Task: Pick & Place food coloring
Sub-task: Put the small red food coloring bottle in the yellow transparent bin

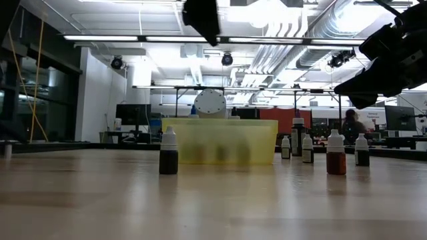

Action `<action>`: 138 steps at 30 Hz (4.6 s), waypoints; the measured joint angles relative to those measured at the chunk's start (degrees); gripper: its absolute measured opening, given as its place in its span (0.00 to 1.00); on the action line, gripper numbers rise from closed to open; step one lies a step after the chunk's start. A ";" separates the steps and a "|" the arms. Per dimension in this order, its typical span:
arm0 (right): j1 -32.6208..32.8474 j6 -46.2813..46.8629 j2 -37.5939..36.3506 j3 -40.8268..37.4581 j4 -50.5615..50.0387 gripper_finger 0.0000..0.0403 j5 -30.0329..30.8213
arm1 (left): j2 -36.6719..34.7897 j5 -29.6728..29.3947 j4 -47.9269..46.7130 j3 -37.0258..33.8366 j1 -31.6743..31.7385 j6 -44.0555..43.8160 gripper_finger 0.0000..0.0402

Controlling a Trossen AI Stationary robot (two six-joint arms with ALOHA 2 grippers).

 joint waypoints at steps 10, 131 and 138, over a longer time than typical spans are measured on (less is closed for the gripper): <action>0.00 0.00 0.00 0.00 0.02 0.00 0.00 | -5.95 2.28 0.81 -7.27 -4.06 -4.74 0.45; 0.00 0.00 0.00 0.00 0.02 0.00 0.00 | -16.89 -3.02 43.57 -43.62 -9.89 -29.38 0.06; 0.00 0.00 0.00 0.00 0.00 0.00 0.00 | -17.49 -7.85 31.20 -33.59 -9.02 -32.02 0.06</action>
